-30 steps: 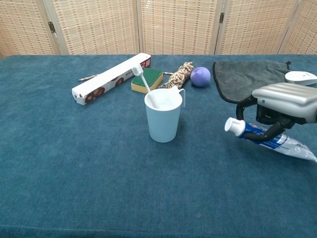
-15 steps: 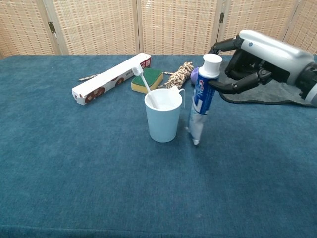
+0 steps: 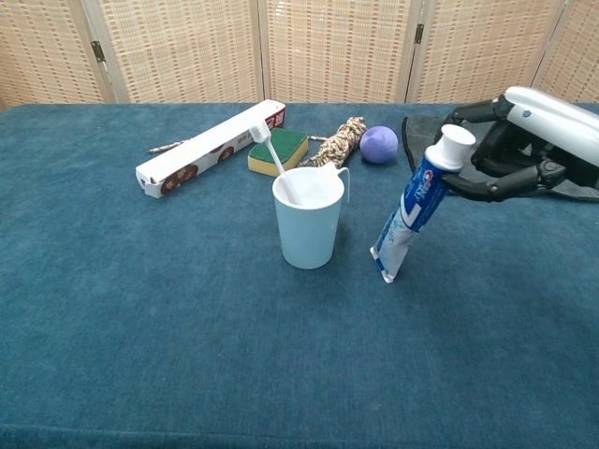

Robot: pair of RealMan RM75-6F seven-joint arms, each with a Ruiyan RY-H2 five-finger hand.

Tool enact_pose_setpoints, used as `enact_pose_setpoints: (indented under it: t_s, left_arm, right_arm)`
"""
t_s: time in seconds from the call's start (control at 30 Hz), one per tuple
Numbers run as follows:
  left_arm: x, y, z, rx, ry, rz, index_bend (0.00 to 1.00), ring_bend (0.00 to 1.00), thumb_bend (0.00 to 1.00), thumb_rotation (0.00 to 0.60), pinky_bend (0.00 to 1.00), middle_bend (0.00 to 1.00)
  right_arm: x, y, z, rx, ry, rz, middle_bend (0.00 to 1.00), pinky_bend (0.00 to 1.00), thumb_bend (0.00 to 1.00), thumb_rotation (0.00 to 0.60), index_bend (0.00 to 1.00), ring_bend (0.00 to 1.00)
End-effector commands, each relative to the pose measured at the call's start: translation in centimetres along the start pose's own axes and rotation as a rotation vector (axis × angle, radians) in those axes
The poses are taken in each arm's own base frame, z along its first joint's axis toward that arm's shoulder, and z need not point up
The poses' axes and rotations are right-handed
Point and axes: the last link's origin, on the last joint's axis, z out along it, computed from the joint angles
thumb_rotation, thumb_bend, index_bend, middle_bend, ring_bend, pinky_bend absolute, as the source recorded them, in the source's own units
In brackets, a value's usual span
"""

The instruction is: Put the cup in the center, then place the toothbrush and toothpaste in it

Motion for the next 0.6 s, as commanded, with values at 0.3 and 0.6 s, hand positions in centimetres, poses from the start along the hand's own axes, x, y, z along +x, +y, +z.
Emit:
enact_pose_setpoints:
  t_s: [0.3,0.6]
  left_arm:
    - [0.0,0.9,0.2,-0.019,0.000,0.004,0.12,0.06,0.21,0.600,0.37,0.04]
    - [-0.2,1.8,0.5,-0.040,-0.007,0.010,0.12,0.06,0.21,0.600,0.37,0.04]
  right_arm:
    - [1.8,3.2,-4.1,-0.140,-0.062,-0.065,0.83,1.00,0.31,0.600,0.00,1.00]
    - [3.5,4.8,-6.4,-0.254,-0.123,-0.132,0.77,1.00,0.24,0.600,0.00,1.00]
